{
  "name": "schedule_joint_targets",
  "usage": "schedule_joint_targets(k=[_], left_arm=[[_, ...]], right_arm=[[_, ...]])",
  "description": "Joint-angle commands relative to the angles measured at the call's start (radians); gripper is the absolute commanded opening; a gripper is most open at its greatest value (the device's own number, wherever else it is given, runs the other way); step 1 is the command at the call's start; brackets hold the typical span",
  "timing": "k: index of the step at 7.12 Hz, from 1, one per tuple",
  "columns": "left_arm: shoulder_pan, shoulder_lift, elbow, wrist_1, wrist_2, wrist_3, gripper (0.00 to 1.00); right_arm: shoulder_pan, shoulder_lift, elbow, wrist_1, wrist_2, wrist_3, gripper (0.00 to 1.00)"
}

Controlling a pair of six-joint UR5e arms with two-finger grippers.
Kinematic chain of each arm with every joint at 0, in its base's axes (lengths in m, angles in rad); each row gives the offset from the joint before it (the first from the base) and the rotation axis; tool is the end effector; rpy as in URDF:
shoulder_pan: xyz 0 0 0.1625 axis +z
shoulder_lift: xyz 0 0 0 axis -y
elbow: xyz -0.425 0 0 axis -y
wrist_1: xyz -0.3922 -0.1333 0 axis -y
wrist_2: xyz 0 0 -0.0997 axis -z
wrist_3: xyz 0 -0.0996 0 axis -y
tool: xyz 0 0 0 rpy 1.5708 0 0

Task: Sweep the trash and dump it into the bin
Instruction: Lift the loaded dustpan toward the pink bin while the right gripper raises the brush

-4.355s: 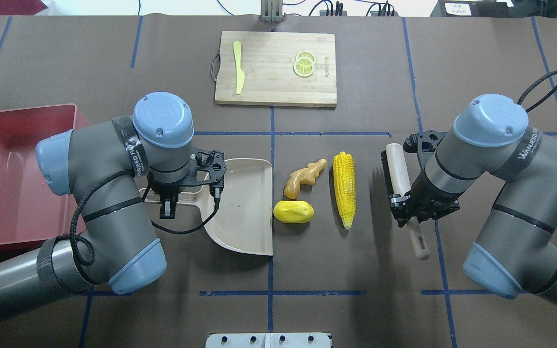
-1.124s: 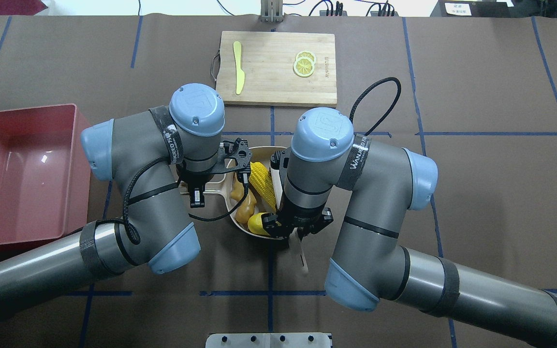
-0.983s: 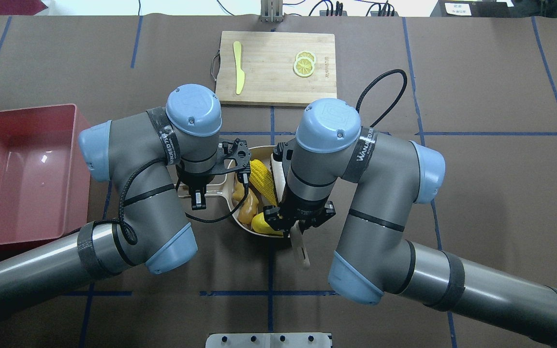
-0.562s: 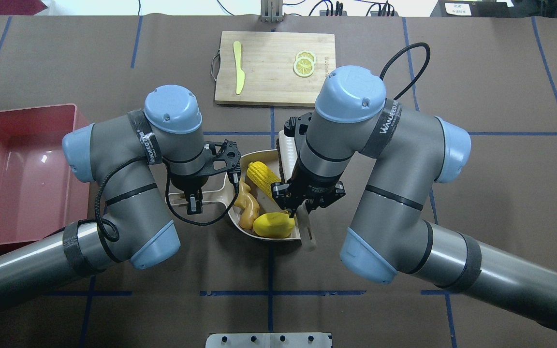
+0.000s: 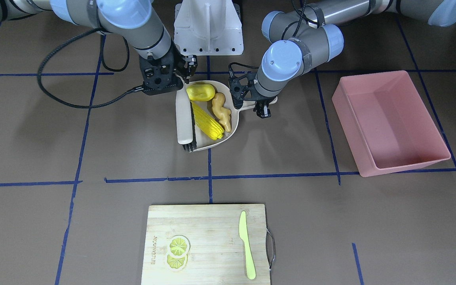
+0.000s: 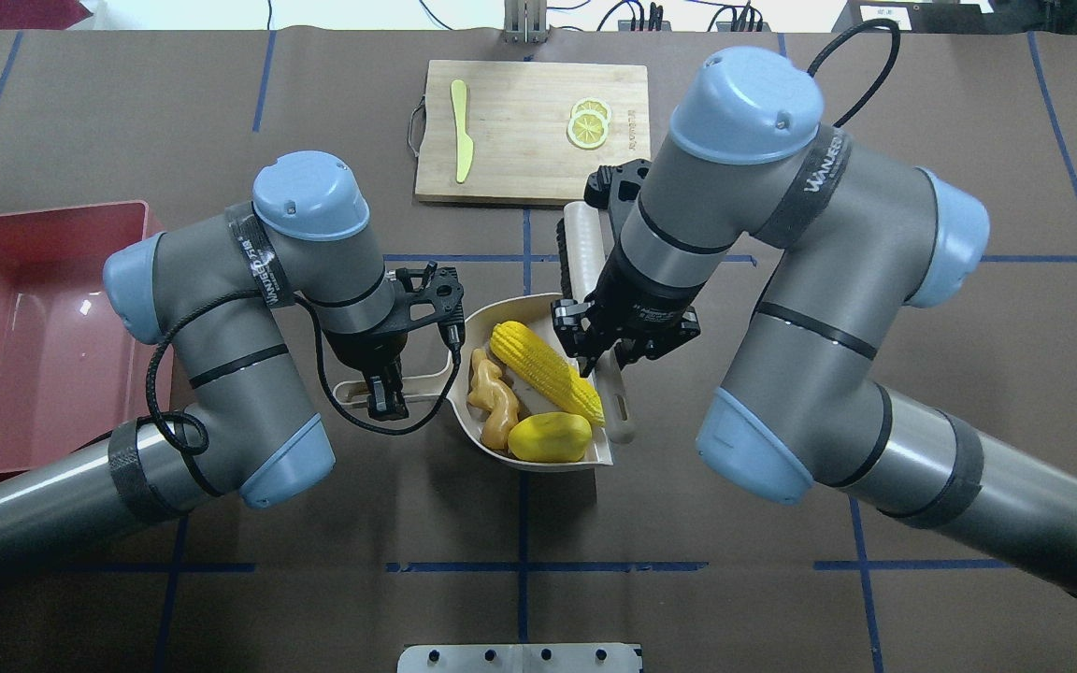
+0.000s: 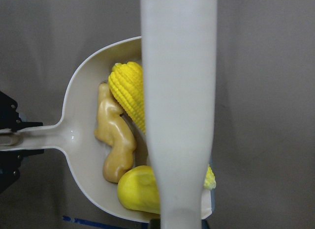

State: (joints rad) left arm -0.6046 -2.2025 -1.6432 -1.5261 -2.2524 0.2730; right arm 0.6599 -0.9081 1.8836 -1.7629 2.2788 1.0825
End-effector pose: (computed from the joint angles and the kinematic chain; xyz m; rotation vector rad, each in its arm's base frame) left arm 0.5161 -0.4424 0.2516 0.4058 0.9065 1.3694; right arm -0.4363 -0.4253 0.1561 -0.1557 -0.9910 -0.1202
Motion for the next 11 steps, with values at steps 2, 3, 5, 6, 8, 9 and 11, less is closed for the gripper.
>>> schedule_joint_targets(k=[2,3,5,6,8,9,11], left_arm=[[-0.049,0.016,-0.018,-0.086,-0.039,-0.051,0.00],[-0.085,0.030,-0.051,-0.086,-0.077,-0.058,0.00],[-0.174,0.117,-0.185,-0.075,-0.118,-0.083,0.00],[-0.231,0.162,-0.241,-0.074,-0.171,-0.101,0.00],[-0.328,0.298,-0.373,-0.069,-0.203,-0.101,0.00],[-0.389,0.382,-0.438,-0.068,-0.203,-0.101,0.00],[-0.504,0.537,-0.535,-0.065,-0.205,-0.100,0.00]], right_arm=[[0.116,-0.080,0.237,-0.224,0.004,-0.013,0.00],[0.141,-0.080,0.282,-0.321,-0.005,-0.028,0.00],[0.185,-0.098,0.285,-0.339,-0.005,-0.046,0.00],[0.211,-0.110,0.285,-0.339,-0.005,-0.080,0.00],[0.289,-0.191,0.327,-0.340,-0.004,-0.171,0.00],[0.328,-0.234,0.322,-0.348,-0.004,-0.259,0.00],[0.394,-0.329,0.322,-0.377,-0.004,-0.474,0.00]])
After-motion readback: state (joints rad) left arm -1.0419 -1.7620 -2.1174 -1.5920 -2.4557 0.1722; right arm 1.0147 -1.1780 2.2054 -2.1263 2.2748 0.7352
